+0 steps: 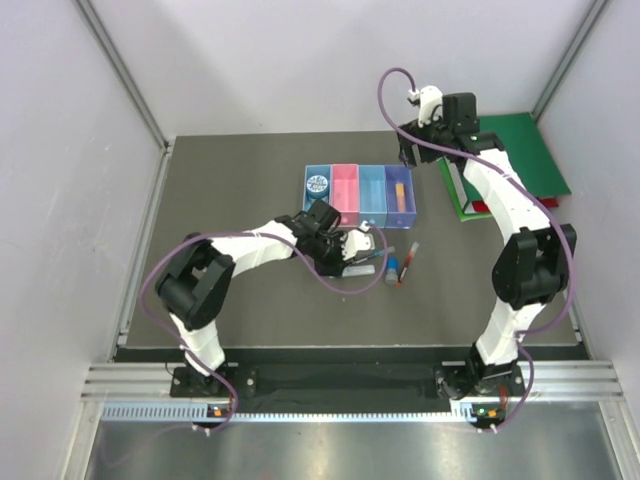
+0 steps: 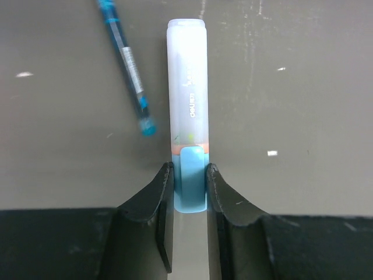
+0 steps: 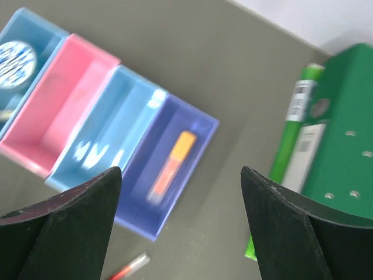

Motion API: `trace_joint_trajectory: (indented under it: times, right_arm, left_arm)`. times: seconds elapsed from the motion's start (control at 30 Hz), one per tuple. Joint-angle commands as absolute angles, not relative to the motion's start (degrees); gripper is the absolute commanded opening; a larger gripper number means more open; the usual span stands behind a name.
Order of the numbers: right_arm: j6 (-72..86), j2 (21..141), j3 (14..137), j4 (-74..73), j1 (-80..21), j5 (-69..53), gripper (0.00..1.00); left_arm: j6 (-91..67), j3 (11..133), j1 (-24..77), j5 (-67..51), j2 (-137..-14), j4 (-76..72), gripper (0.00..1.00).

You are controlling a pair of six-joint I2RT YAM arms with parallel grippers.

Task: Sort the stationery into containers
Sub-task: Pick up the pen from the center of the board, then place the pen in the storage box.

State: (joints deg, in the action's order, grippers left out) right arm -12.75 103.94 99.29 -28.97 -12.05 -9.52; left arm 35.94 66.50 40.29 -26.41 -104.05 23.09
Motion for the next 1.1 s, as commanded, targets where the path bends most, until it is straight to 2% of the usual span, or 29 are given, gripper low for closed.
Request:
trace_joint_trajectory:
  times: [0.0,0.23,0.37,0.57,0.8,1.07]
  right_arm:
    - [-15.9,103.4,103.9,-37.1,-9.3,-24.6,0.84]
    - [-20.6,106.8,107.8,-48.8,-8.4,-38.8,0.82]
    - [-27.2,111.1,113.7,-62.8,-8.5,-48.0,0.81]
    - [-38.8,119.7,123.1,-82.4,-10.2,-53.3,0.77]
    - [-41.4,116.7,117.1,-82.4,-13.3,-53.3,0.77]
    - [-41.5,115.1,114.4,-82.4,-18.6,-56.2,0.76]
  left_arm:
    - [38.1,69.5,40.5,-23.3,-95.2,26.0,0.00]
    - [43.3,68.6,40.5,-20.0,-87.5,21.6,0.00]
    - [52.2,64.5,40.6,-20.0,-83.4,16.2,0.00]
    - [66.3,62.0,40.5,-22.9,-80.2,12.3,0.00]
    - [78.4,61.4,40.6,-26.5,-81.4,11.2,0.00]
    - [80.6,63.6,40.5,-28.5,-86.2,9.0,0.00]
